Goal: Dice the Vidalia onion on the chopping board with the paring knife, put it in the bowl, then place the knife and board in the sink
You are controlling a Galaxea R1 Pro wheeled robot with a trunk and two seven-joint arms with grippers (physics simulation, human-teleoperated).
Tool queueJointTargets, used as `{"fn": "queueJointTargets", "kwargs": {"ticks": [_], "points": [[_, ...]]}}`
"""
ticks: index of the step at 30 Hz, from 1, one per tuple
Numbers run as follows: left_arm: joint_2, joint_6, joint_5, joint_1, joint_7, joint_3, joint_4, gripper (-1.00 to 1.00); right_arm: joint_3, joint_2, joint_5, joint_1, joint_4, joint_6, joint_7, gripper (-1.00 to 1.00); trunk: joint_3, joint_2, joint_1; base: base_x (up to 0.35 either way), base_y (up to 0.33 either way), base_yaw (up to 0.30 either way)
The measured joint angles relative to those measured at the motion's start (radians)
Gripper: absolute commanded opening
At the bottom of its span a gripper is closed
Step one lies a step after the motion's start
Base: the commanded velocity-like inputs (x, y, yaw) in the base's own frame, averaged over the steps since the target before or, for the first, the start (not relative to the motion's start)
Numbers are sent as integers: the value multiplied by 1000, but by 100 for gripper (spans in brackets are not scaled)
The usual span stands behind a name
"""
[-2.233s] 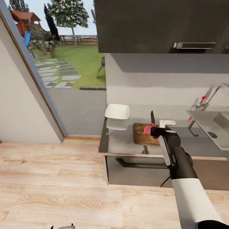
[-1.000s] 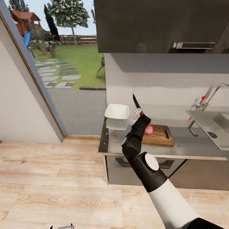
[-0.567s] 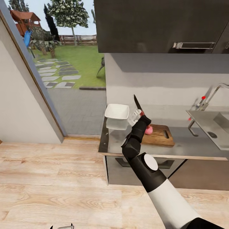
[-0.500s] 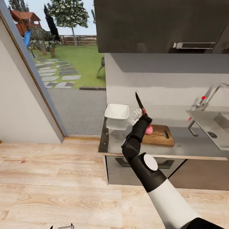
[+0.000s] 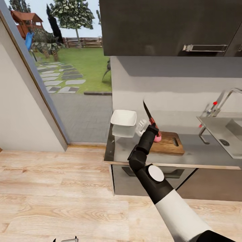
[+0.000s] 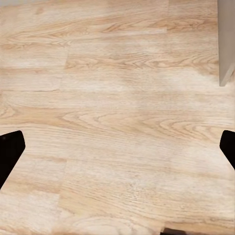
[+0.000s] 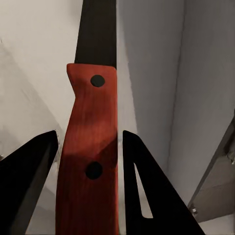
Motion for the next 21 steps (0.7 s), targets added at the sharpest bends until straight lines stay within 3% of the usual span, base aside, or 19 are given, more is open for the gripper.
{"fn": "queueJointTargets", "kwargs": {"ticks": [5, 9, 15, 21], "points": [[0, 0, 0, 0, 0, 0, 0, 100, -5, 0, 0, 0, 31, -1, 0, -100, 0, 0, 0, 0, 0, 0], [0, 0, 0, 0, 0, 0, 0, 100, -35, -1, 0, 0, 35, -1, 0, -100, 0, 0, 0, 0, 0, 0], [0, 0, 0, 0, 0, 0, 0, 100, -86, -32, 0, 0, 36, -2, 0, -100, 0, 0, 0, 0, 0, 0], [-1, 0, -1, 0, 0, 0, 0, 100, -91, -46, 0, 1, 40, -2, 0, -100, 0, 0, 0, -3, -2, 0]]}}
